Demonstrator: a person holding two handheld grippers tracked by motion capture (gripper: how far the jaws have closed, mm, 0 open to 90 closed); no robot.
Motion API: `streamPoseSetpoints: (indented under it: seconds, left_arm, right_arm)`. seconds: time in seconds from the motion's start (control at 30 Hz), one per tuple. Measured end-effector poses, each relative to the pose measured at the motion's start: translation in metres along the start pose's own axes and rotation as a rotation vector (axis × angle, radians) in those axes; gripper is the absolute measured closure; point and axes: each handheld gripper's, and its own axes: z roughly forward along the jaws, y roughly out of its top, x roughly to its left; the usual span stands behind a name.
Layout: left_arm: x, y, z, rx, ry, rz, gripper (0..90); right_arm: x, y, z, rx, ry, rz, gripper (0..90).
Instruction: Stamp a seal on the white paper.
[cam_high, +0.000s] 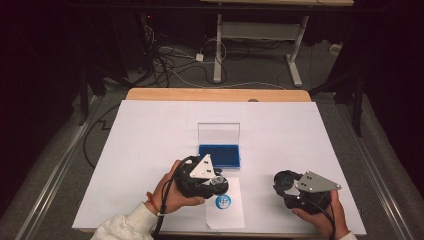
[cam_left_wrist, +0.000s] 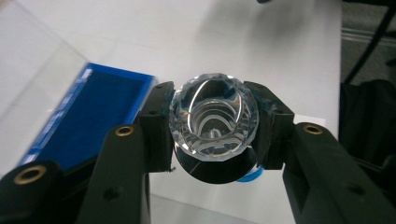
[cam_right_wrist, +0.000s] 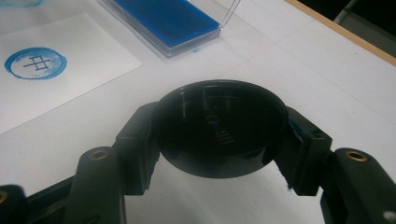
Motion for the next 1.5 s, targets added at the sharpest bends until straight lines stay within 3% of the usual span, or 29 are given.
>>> streamPoseSetpoints:
  seconds: [0.5,0.83,1.17,1.5]
  left_arm:
    - [0.012,-0.012,-0.025,-0.048,0.095,-0.025,54.8]
    - [0.022,-0.023,-0.031,-0.029,0.118,-0.056,54.8]
    - [0.036,-0.034,-0.040,-0.046,0.142,-0.110,54.8]
    - [0.041,-0.038,-0.043,-0.045,0.149,-0.128,54.8]
  right_arm:
    - [-0.001,-0.001,-0.001,-0.002,0.001,0.002,38.6]
    - [-0.001,-0.001,0.000,0.000,0.000,0.004,38.6]
    - [-0.003,-0.001,0.002,0.004,0.001,0.009,38.5]
    - [-0.003,-0.001,0.003,0.006,0.002,0.007,38.6]
